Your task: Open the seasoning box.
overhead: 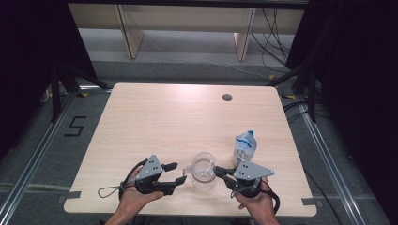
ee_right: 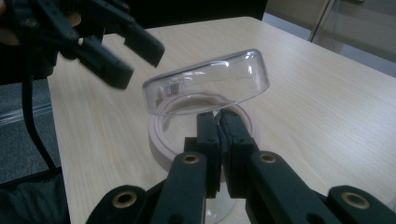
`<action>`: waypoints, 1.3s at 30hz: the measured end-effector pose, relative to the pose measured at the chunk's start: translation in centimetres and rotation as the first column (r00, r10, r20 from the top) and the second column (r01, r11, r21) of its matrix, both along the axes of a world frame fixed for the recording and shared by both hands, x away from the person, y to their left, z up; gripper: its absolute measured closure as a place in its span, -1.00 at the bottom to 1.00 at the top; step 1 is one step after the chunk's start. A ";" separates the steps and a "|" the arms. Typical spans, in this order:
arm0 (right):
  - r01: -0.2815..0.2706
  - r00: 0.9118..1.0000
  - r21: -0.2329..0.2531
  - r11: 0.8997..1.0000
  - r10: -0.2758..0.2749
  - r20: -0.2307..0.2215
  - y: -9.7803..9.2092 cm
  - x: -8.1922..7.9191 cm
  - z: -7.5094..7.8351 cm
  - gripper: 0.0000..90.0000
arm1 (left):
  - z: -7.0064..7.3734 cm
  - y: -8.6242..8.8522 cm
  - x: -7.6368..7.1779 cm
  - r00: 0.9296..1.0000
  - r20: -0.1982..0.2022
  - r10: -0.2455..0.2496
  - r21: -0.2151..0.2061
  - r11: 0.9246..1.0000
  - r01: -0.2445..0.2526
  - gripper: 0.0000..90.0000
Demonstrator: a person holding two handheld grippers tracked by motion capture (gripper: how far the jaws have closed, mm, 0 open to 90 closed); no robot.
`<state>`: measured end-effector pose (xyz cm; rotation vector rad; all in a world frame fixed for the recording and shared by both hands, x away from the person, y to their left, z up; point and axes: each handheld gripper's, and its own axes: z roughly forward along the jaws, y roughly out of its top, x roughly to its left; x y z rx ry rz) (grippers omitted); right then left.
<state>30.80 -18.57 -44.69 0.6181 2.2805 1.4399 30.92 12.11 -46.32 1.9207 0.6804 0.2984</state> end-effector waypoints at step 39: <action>-0.055 0.995 0.017 0.998 0.053 0.080 4.2 -0.5 2.6 0.93 | -3.1 2.9 -1.7 0.993 -0.087 0.081 0.031 0.996 -0.079 -0.39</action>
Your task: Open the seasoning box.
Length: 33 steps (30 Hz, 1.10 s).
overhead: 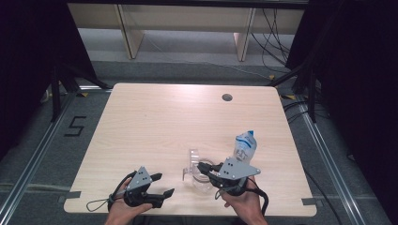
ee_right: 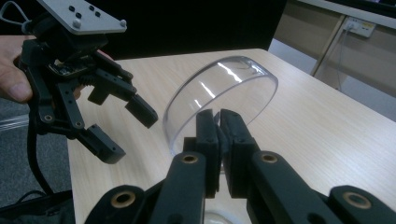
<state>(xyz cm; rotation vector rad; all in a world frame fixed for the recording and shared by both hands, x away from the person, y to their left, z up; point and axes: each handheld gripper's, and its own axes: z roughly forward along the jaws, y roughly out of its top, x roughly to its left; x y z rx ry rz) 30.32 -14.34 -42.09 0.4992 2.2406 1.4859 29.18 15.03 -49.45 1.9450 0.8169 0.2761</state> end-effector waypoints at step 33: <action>0.093 0.996 0.035 0.995 -0.092 -0.022 -2.8 -0.4 -0.4 0.02 | -0.8 0.0 -0.1 1.000 0.001 -0.017 0.026 1.000 0.017 -0.45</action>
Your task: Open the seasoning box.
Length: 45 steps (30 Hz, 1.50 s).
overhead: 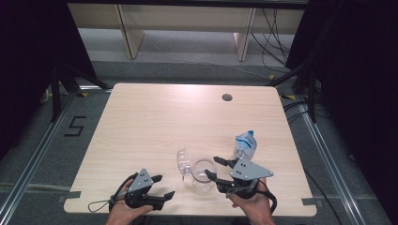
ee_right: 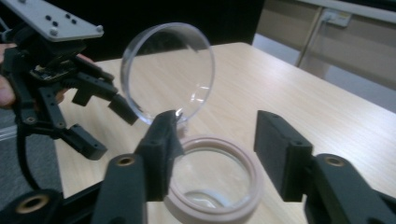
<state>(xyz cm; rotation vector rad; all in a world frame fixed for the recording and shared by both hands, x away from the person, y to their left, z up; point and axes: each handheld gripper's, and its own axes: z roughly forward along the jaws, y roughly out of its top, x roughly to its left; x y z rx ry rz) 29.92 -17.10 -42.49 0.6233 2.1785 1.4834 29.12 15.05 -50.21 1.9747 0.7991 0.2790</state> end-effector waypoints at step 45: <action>0.364 0.927 0.020 0.931 -0.360 -0.106 -9.7 0.7 -4.9 -0.65 | 0.0 -0.6 -0.1 1.000 -0.012 0.009 -0.016 1.000 -0.010 -0.64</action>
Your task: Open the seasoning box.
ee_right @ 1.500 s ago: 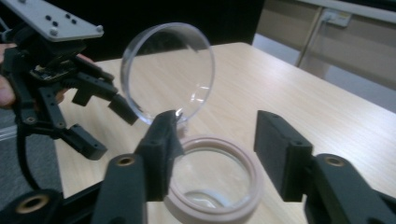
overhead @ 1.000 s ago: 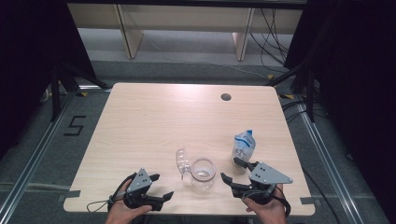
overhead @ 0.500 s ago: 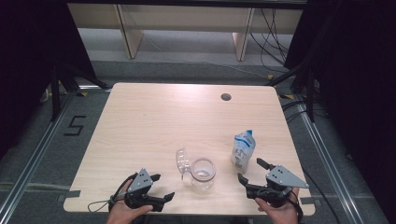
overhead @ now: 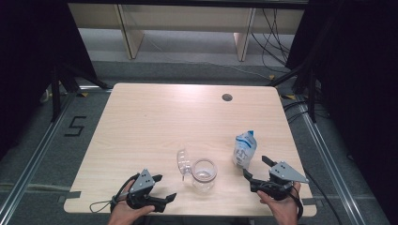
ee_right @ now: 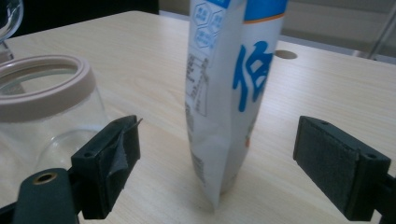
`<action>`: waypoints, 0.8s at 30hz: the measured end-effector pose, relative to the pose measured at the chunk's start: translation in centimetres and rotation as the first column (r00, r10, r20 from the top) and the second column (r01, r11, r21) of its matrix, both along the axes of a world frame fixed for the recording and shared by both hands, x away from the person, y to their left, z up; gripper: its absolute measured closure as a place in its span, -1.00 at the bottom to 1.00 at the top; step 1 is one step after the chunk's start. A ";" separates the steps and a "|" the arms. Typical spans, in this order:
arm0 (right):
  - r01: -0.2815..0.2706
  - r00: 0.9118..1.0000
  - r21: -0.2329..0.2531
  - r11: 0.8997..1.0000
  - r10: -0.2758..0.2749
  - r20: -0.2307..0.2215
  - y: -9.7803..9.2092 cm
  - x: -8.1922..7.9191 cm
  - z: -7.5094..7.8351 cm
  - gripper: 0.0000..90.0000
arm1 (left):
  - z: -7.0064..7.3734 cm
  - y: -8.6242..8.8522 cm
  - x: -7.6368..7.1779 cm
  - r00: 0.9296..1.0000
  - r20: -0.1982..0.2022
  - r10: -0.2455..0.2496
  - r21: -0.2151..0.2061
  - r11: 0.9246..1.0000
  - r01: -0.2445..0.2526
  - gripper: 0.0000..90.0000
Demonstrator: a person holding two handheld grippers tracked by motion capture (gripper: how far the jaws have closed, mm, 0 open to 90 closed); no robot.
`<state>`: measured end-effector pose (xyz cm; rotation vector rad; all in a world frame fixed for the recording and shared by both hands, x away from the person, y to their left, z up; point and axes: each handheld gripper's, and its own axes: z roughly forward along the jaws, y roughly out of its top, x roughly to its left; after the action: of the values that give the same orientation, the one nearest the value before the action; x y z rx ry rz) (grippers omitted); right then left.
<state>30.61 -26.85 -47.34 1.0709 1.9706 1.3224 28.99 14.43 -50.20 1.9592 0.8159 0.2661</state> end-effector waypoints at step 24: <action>-0.007 1.000 -0.015 1.000 0.007 -0.027 1.3 2.7 -2.1 -0.64 | 0.1 0.0 0.0 1.000 -0.007 0.010 -0.008 1.000 -0.010 -0.64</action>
<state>33.33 -25.51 -49.39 1.0813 2.0026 1.3011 29.00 14.44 -50.09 1.9506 0.8300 0.2617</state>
